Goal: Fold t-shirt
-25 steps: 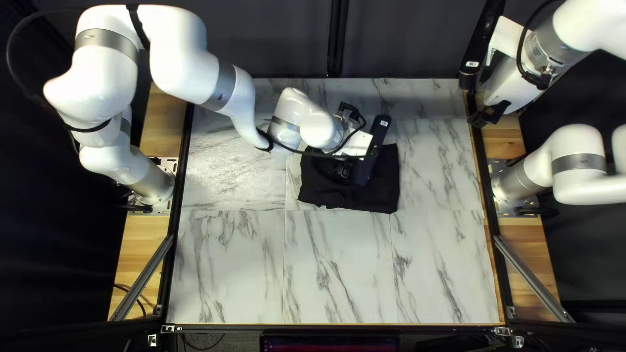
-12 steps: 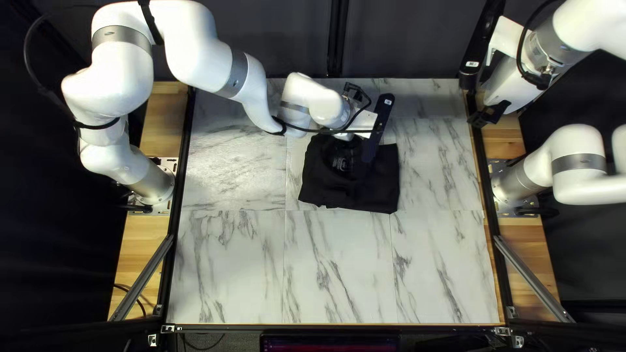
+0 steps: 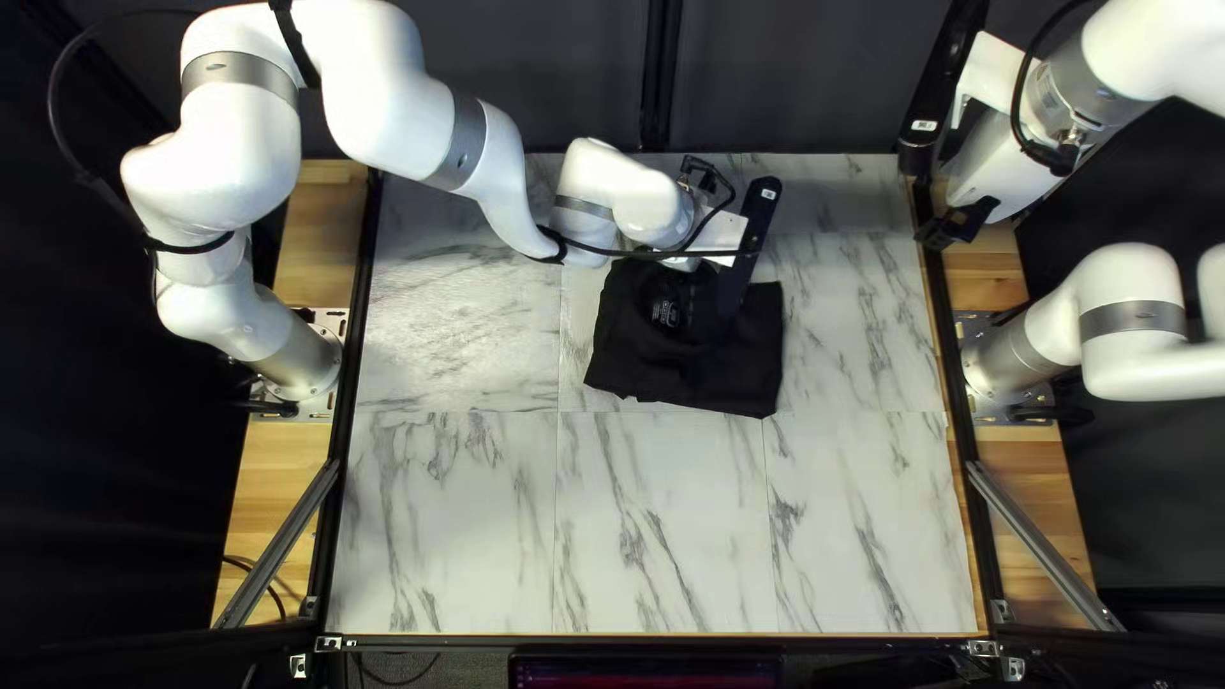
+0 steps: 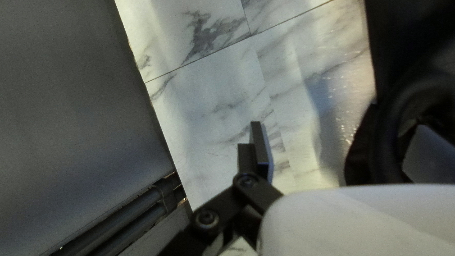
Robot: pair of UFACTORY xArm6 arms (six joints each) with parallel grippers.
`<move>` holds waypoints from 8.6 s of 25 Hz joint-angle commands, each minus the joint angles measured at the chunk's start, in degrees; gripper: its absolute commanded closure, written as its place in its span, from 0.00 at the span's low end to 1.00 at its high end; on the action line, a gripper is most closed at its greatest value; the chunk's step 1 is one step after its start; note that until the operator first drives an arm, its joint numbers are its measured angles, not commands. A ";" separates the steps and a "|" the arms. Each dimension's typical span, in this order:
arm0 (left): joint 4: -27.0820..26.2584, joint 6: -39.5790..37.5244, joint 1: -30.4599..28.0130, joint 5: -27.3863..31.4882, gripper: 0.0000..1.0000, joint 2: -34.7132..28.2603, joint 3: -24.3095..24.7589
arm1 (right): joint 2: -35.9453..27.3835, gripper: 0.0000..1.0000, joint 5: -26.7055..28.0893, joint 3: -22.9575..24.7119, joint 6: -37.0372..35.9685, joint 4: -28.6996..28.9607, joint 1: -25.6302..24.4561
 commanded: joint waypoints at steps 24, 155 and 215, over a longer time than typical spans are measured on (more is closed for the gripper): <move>8.65 -9.70 4.34 -2.00 0.00 -9.49 14.02 | 0.00 0.00 0.00 0.00 0.00 0.00 0.00; 22.55 -41.60 -14.26 -11.64 0.08 -12.30 19.14 | 0.00 0.00 0.00 0.00 0.00 0.00 0.00; -10.85 -0.13 -16.78 -13.69 0.00 -9.96 19.52 | 0.00 0.00 0.00 0.00 0.00 0.00 0.00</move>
